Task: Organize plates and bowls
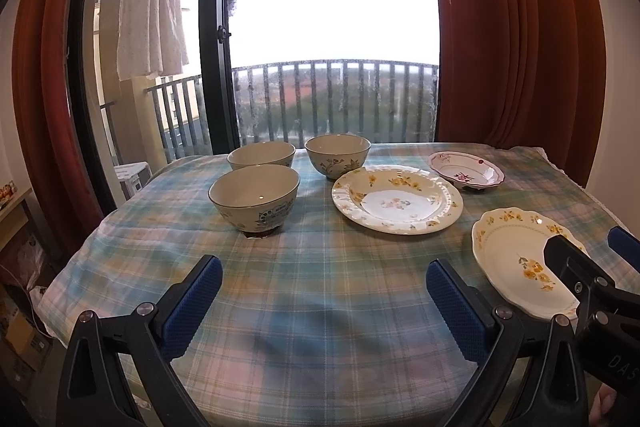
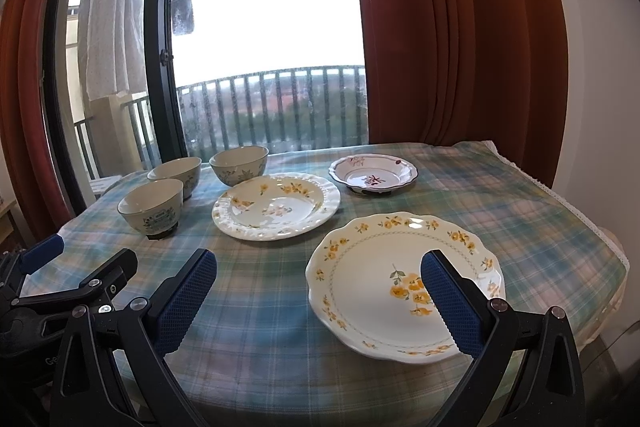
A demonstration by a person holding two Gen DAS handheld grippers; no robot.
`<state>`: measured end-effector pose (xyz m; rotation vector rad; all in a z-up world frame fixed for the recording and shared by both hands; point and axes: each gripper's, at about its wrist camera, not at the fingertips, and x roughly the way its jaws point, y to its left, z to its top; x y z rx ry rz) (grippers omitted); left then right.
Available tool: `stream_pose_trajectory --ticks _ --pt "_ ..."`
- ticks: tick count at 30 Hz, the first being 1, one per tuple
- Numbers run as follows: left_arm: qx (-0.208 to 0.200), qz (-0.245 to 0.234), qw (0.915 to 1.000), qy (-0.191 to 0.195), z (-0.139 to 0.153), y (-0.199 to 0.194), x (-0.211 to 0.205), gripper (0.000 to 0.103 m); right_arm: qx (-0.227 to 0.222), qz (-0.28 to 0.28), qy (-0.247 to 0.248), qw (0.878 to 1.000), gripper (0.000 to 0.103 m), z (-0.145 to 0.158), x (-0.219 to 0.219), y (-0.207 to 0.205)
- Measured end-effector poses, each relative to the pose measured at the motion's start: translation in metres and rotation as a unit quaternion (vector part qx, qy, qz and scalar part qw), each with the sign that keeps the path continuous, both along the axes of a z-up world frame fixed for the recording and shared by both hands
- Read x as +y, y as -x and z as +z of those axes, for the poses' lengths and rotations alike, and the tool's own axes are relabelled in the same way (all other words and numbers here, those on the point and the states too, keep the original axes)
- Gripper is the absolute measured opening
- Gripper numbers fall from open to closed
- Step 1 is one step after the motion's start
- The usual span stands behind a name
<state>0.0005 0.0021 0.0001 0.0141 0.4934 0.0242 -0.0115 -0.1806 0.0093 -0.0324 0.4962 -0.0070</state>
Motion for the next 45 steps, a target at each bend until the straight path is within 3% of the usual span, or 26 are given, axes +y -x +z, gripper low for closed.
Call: stream_pose_trajectory --ticks 6,10,31,41,45 --pt "0.002 -0.001 1.0000 -0.002 -0.001 0.000 -0.001 0.103 0.003 0.000 0.000 1.000 0.103 -0.001 0.000 -0.001" --pt "0.014 -0.006 0.9996 -0.024 -0.008 -0.003 -0.007 0.103 0.004 0.003 -0.004 1.000 0.103 -0.002 -0.001 -0.002" --pt "0.015 -0.018 0.9996 -0.017 -0.007 -0.017 -0.018 0.102 0.020 -0.022 0.000 1.000 0.103 -0.002 -0.008 -0.014" --pt "0.029 -0.016 0.9994 0.008 -0.007 -0.047 -0.048 0.098 0.026 -0.051 0.010 0.998 0.103 0.000 -0.044 -0.040" --pt "0.032 -0.024 0.9989 -0.025 -0.013 -0.060 -0.076 0.097 0.031 -0.055 0.003 0.998 0.103 -0.004 -0.066 -0.052"
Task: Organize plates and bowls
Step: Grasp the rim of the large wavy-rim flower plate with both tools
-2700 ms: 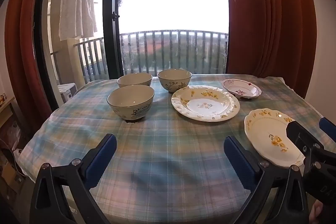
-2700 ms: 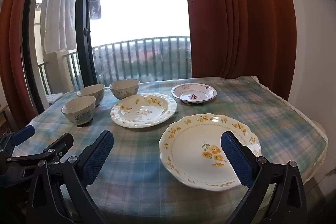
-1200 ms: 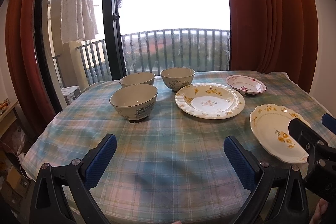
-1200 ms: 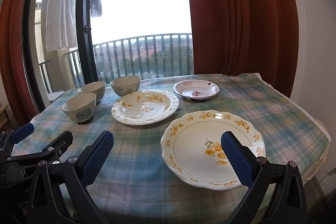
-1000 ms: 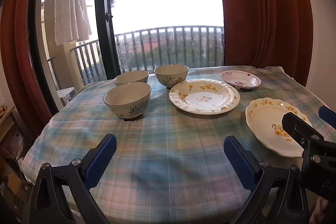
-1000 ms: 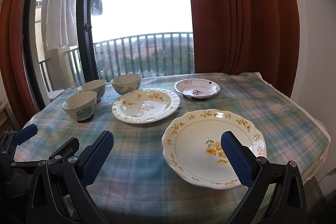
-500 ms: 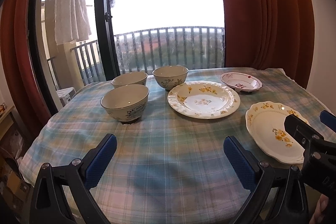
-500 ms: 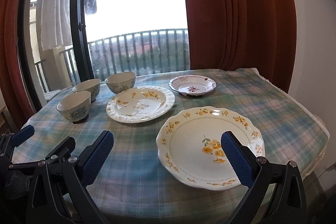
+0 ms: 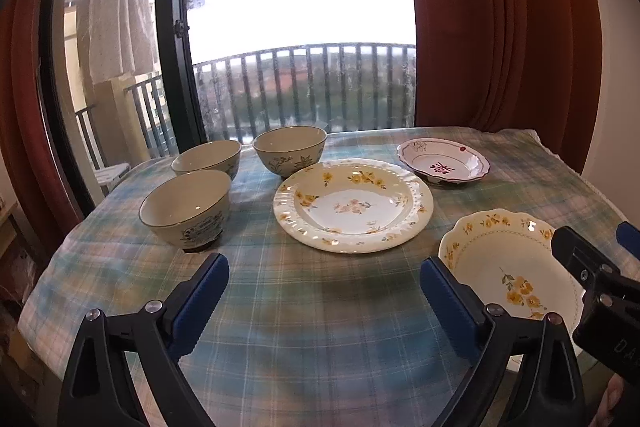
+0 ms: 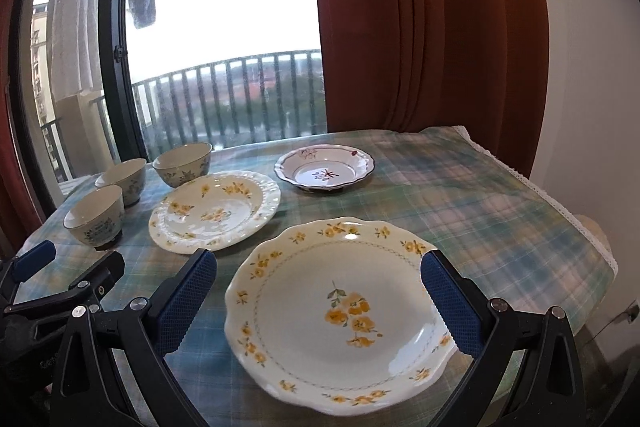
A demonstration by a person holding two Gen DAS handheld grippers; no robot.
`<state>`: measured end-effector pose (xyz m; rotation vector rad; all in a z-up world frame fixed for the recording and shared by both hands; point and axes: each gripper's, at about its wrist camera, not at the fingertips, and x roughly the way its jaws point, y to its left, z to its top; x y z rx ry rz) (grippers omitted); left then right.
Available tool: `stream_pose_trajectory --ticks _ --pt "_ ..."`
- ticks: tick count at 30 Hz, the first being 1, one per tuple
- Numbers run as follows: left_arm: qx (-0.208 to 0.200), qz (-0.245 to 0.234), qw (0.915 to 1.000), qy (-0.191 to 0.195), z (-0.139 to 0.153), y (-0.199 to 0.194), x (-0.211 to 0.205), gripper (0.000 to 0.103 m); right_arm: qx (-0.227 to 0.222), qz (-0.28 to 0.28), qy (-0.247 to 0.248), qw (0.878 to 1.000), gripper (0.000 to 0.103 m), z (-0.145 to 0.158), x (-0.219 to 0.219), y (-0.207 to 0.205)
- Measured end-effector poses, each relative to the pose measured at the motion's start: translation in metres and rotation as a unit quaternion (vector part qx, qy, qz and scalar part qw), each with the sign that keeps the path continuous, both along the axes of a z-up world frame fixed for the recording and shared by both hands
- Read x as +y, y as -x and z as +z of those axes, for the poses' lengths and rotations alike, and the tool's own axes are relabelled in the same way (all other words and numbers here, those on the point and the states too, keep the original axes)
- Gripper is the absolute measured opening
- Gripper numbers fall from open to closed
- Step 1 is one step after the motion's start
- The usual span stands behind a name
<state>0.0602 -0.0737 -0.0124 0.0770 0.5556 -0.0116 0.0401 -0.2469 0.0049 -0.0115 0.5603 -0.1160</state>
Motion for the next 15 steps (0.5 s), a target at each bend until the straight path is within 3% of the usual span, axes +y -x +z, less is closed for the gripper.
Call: stream_pose_trajectory --ticks 15 --pt "0.088 -0.046 0.9951 -0.005 -0.037 -0.050 -0.085 0.092 0.056 -0.042 -0.023 0.997 0.103 -0.031 -0.086 -0.049"
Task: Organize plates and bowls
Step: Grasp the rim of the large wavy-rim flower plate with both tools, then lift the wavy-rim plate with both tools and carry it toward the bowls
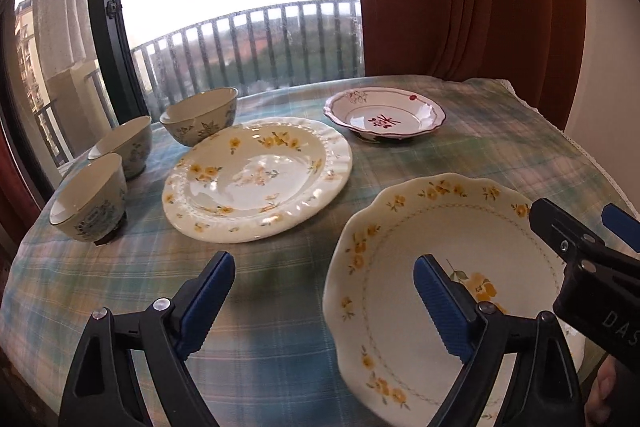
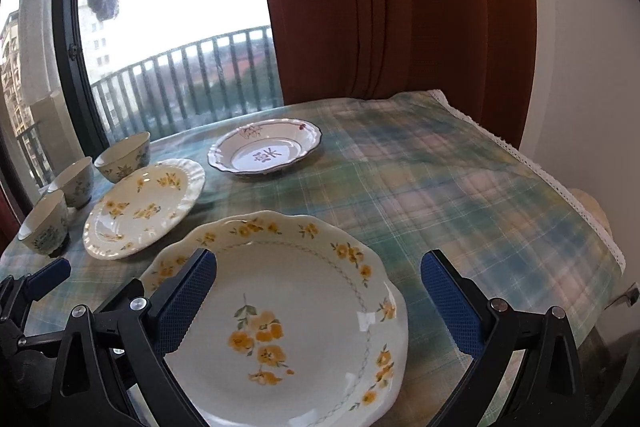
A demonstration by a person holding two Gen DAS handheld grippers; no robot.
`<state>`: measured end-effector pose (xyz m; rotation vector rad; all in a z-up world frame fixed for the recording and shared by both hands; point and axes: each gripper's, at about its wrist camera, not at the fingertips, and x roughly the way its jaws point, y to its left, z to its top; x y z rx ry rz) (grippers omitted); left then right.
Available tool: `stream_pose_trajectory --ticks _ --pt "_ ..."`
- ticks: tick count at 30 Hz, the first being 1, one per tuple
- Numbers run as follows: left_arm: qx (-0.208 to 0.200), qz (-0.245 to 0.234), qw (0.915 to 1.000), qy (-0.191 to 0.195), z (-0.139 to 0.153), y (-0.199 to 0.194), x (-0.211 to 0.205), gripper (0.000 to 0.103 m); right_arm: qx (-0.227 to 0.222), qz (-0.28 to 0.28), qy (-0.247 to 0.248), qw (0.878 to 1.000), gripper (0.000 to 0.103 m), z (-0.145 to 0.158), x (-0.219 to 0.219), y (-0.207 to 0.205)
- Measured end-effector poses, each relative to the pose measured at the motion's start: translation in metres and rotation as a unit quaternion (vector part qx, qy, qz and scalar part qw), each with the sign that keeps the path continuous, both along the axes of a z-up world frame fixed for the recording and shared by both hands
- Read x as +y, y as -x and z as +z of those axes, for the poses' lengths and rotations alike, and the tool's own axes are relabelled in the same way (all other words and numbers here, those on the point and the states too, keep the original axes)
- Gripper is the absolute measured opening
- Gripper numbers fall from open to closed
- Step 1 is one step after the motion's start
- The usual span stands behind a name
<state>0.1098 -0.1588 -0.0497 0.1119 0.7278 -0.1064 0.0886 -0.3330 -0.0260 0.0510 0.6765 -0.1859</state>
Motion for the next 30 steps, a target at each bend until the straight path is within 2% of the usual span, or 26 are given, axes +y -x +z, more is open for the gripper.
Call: stream_pose_trajectory --ticks 4,8,11,16,18,20,27,30 --pt "0.038 -0.003 0.9993 0.004 -0.015 -0.011 -0.012 0.090 0.031 -0.007 -0.004 0.999 0.103 -0.014 -0.013 -0.011" --pt "0.069 0.000 0.9976 0.003 -0.026 -0.018 -0.018 0.080 0.056 -0.005 0.001 0.998 0.103 -0.027 -0.017 -0.018" --pt "0.080 0.003 0.9968 0.000 -0.031 -0.019 -0.019 0.077 0.071 0.001 -0.003 0.997 0.100 -0.035 -0.019 -0.021" --pt "0.091 0.002 0.9958 0.009 -0.033 -0.018 -0.019 0.075 0.102 0.002 -0.024 0.994 0.084 -0.046 -0.026 -0.025" --pt "0.100 0.000 0.9948 0.019 -0.034 -0.019 -0.019 0.076 0.114 0.005 -0.016 0.993 0.072 -0.049 -0.023 -0.027" --pt "0.110 -0.005 0.9937 0.021 -0.034 -0.020 -0.021 0.076 0.125 0.003 -0.017 0.992 0.065 -0.052 -0.022 -0.028" --pt "0.126 -0.016 0.9917 0.016 -0.033 -0.021 -0.024 0.076 0.128 -0.008 -0.016 0.992 0.064 -0.053 -0.021 -0.027" --pt "0.128 0.003 0.9917 0.013 -0.033 -0.018 -0.019 0.075 0.126 -0.011 -0.044 0.991 0.064 -0.051 -0.022 -0.025"
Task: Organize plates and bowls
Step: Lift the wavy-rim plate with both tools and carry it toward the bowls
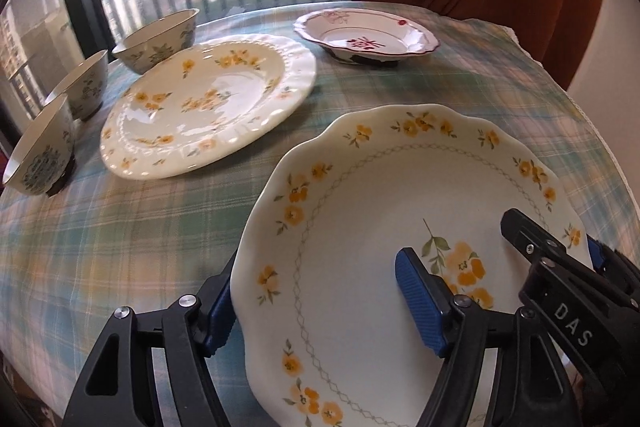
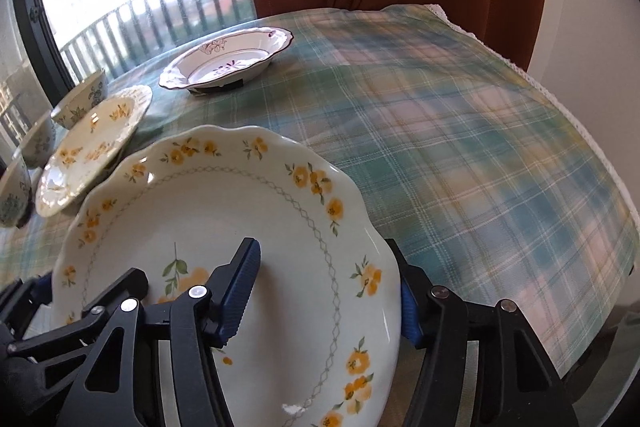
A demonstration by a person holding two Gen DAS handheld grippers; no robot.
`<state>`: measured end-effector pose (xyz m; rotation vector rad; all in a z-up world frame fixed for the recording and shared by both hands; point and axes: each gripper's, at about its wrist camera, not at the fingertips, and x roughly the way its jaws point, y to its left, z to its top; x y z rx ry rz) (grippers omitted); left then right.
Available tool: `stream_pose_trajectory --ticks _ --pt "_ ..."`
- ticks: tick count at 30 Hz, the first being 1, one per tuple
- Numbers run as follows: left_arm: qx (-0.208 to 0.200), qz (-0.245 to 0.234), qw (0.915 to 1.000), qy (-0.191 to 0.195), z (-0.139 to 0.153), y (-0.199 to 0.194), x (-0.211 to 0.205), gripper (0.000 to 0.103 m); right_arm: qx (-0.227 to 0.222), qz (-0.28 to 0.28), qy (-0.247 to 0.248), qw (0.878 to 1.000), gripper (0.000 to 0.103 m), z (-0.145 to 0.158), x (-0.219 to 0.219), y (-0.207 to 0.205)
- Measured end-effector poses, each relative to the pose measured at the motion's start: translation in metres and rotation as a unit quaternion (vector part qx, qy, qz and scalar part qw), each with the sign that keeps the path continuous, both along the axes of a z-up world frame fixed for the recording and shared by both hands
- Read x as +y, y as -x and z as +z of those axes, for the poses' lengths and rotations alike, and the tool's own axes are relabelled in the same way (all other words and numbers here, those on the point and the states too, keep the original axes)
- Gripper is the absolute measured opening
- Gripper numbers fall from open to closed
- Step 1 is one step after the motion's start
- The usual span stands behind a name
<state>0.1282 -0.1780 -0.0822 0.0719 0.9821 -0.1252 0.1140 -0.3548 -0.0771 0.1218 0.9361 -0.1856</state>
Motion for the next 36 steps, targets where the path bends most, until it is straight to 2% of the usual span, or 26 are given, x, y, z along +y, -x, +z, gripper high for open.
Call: stream_pose_trajectory --ticks 5,11,23,36 --pt "-0.016 -0.004 0.9997 -0.017 0.005 0.008 0.013 0.075 0.008 0.005 -0.001 1.000 0.063 0.001 0.016 0.004" --pt "-0.008 0.007 0.9999 0.002 0.007 0.014 0.043 0.075 0.005 0.014 0.007 1.000 0.063 0.006 0.044 0.013" --pt "-0.035 0.049 0.9981 0.014 0.019 0.036 0.123 0.075 -0.012 0.056 0.027 0.998 0.063 0.012 0.130 0.025" --pt "-0.033 0.085 0.9955 0.026 0.011 0.052 0.202 0.074 -0.008 0.092 0.035 0.995 0.063 0.003 0.213 0.024"
